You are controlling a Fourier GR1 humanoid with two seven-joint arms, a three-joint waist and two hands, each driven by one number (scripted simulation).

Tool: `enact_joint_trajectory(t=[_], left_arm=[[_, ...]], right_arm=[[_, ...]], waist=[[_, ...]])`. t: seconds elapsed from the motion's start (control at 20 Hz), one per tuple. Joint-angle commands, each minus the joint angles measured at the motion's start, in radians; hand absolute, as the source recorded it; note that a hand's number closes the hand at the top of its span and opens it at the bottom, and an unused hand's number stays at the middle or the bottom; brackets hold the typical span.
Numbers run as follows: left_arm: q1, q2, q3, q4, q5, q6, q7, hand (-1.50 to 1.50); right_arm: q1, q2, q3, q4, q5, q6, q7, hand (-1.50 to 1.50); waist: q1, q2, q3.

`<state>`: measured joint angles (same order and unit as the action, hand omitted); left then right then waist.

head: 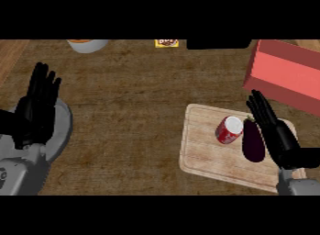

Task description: Pick the can from the cutting board and place it in the cardboard box

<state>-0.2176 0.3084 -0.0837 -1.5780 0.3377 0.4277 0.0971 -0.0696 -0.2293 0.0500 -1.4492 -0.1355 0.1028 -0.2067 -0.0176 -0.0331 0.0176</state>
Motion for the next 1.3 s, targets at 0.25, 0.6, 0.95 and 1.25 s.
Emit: enact_joint_trajectory(t=[0.25,0.6,0.95,1.25], left_arm=[[-0.048,0.212,-0.179,-0.027,-0.185,-0.249,-0.076,0.0],[-0.031,0.195,-0.213,0.026,-0.188,-0.351,-0.183,0.0],[-0.033,0.206,-0.18,0.073,-0.191,-0.403,-0.216,0.0],[-0.04,0.207,-0.167,0.06,-0.195,-0.4,-0.182,0.0]], right_arm=[[-0.341,-0.267,-0.182,-0.168,-0.191,0.231,0.051,-1.5],[-0.335,-0.521,-0.2,0.121,0.055,0.449,-0.311,-1.5],[-0.388,-0.555,-0.059,0.122,0.351,0.373,-0.529,-1.5],[-0.412,-0.692,0.086,-0.038,0.514,0.423,-0.419,-1.5]], waist=[[0.006,0.022,-0.017],[0.037,0.046,-0.015],[0.038,0.039,-0.017],[0.024,0.033,-0.019]])
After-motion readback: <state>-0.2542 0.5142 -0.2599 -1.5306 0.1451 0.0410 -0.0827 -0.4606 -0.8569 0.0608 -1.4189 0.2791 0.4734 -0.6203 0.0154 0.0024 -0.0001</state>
